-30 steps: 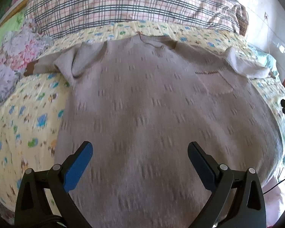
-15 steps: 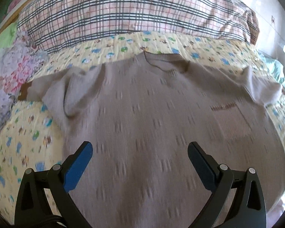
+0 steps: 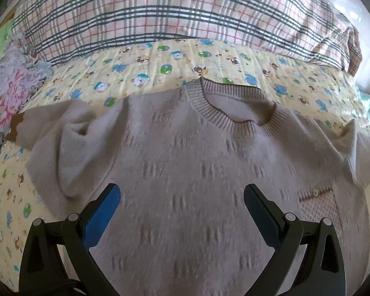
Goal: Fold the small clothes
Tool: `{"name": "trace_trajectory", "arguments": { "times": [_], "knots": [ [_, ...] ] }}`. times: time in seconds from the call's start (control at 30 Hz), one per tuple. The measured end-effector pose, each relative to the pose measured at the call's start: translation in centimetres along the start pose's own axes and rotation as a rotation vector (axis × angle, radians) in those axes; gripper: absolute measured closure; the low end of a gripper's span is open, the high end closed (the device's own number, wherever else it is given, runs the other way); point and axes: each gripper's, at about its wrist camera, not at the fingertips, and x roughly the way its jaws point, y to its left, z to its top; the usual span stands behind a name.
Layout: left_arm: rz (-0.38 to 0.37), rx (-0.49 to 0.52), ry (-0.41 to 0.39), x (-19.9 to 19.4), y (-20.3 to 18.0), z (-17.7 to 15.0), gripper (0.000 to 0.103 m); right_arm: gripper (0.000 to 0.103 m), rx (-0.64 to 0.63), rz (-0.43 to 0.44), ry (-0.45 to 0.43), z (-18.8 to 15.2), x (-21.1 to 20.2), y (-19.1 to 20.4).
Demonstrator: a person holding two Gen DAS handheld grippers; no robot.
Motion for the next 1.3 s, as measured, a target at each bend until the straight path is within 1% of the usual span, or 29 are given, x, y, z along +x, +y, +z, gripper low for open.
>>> {"name": "trace_trajectory", "arguments": {
  "times": [0.03,0.1,0.17,0.2,0.23,0.3,0.4,0.5,0.53,0.57,0.6,0.63,0.7,0.73,0.77,0.8,0.83,0.9,0.97,1.0,1.07,1.13,1.2,1.23,1.27,1.3],
  "knots": [
    [0.002,0.002,0.008,0.5,-0.3,0.1,0.003,0.045,0.022,-0.004,0.006,0.6,0.9,-0.2],
    [0.002,0.006,0.018,1.3,-0.6,0.2,0.003,0.048,0.019,-0.007,0.007,1.3,2.0,-0.1],
    [0.011,0.018,0.038,2.3,-1.0,0.0,0.003,0.065,0.01,-0.008,-0.004,1.8,2.3,0.2],
    [0.01,0.019,0.041,2.5,-1.0,0.0,0.003,0.09,0.001,0.001,0.0,2.0,2.4,0.4],
    [0.005,0.018,0.053,3.0,-1.1,-0.1,0.003,0.094,0.002,0.026,0.015,2.0,2.4,0.6],
    [-0.01,0.007,0.068,3.2,-0.8,-0.5,0.003,0.095,-0.005,0.085,0.007,1.4,1.5,1.4],
    [-0.041,-0.016,0.07,2.7,-0.3,-0.9,0.003,0.095,-0.087,0.209,-0.003,-0.5,-1.1,4.9],
    [-0.058,-0.024,0.064,1.8,0.3,-1.6,0.003,0.095,-0.176,0.347,0.03,-3.4,-3.6,9.5],
    [-0.062,-0.026,0.063,1.5,0.5,-1.8,0.003,0.095,-0.21,0.416,0.062,-5.1,-4.5,12.0],
    [-0.07,-0.032,0.063,1.1,0.8,-2.1,0.003,0.095,-0.23,0.447,0.081,-6.1,-4.8,13.3],
    [-0.077,-0.038,0.059,0.7,1.1,-2.3,0.003,0.095,-0.27,0.508,0.121,-8.3,-5.5,16.0],
    [-0.085,-0.045,0.054,0.3,1.4,-2.5,0.003,0.095,-0.289,0.542,0.142,-9.4,-5.7,17.3],
    [-0.099,-0.057,0.045,-0.6,2.1,-3.0,0.003,0.095,-0.337,0.651,0.234,-13.7,-6.1,21.7],
    [-0.107,-0.062,0.042,-1.0,2.5,-3.3,0.003,0.095,-0.351,0.679,0.266,-15.1,-6.1,23.0],
    [-0.112,-0.067,0.04,-1.4,2.9,-3.5,0.003,0.095,-0.372,0.716,0.314,-17.4,-5.9,25.0],
    [-0.117,-0.072,0.038,-1.7,3.4,-3.8,0.003,0.095,-0.387,0.738,0.35,-19.3,-5.8,26.5],
    [-0.12,-0.076,0.037,-2.1,3.7,-4.1,0.003,0.095,-0.412,0.761,0.394,-21.9,-5.6,28.5],
    [-0.13,-0.091,0.032,-2.8,4.7,-4.7,0.003,0.095,-0.422,0.796,0.456,-25.2,-5.1,30.6],
    [-0.14,-0.108,0.031,-3.4,5.7,-5.3,0.003,0.095,-0.419,0.829,0.54,-29.4,-4.1,32.9],
    [-0.149,-0.118,0.031,-3.7,6.2,-5.7,0.003,0.095,-0.423,0.834,0.561,-30.5,-3.8,33.6],
    [-0.161,-0.131,0.028,-4.0,6.9,-6.2,0.003,0.095,-0.438,0.841,0.623,-34.0,-2.7,35.5],
    [-0.165,-0.138,0.027,-4.2,7.4,-6.6,0.003,0.095,-0.461,0.828,0.666,-36.7,-1.7,36.9],
    [-0.17,-0.147,0.029,-4.2,7.7,-6.9,0.003,0.095,-0.477,0.818,0.708,-38.7,-0.8,37.6],
    [-0.177,-0.153,0.033,-4.1,7.7,-6.9,0.003,0.091,-0.482,0.815,0.733,-39.7,-0.3,38.0],
    [-0.186,-0.159,0.038,-3.9,7.7,-6.8,0.003,0.091,-0.484,0.806,0.768,-40.9,0.3,38.2],
    [-0.201,-0.164,0.046,-3.7,7.6,-6.7,0.003,0.086,-0.485,0.79,0.794,-41.6,0.6,38.3]
  ]
}}
